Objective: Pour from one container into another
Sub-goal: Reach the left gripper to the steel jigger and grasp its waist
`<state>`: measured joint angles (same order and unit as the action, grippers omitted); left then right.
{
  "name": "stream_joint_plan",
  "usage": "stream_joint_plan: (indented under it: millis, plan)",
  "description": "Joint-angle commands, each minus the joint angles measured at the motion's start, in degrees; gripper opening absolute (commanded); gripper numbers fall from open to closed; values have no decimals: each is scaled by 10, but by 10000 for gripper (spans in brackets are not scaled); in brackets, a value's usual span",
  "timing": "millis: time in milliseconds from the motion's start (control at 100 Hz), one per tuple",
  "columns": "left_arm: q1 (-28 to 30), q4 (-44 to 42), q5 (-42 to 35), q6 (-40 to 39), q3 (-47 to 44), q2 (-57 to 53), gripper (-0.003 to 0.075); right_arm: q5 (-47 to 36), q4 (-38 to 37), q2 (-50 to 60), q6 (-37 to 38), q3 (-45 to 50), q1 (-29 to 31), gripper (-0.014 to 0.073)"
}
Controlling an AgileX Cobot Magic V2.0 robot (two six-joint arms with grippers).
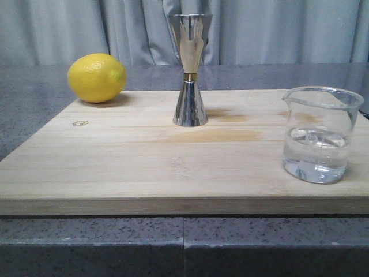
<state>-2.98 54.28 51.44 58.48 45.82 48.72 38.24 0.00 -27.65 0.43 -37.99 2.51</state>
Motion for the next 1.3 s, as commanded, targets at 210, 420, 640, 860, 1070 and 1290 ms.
stream_joint_plan:
  millis: [210,420,640,860,1070,1290]
  plan:
    - [-7,225,29,270,19,138,662,-39,0,-8,-4,-21,-1,542]
    - [-53,309,34,410,19,229,662,-39,0,-8,-4,-21,-1,542]
    - [-115,404,35,542,19,315,662,-40,0,-8,-4,-21,-1,542]
    - [-163,499,53,649,19,391,662,-40,0,-8,-4,-21,-1,542]
    - [-190,517,77,700,25,437,662,-40,9,-8,-4,-21,-1,542]
    - [-201,517,92,701,60,475,662,-40,9,-8,-4,-21,-1,542]
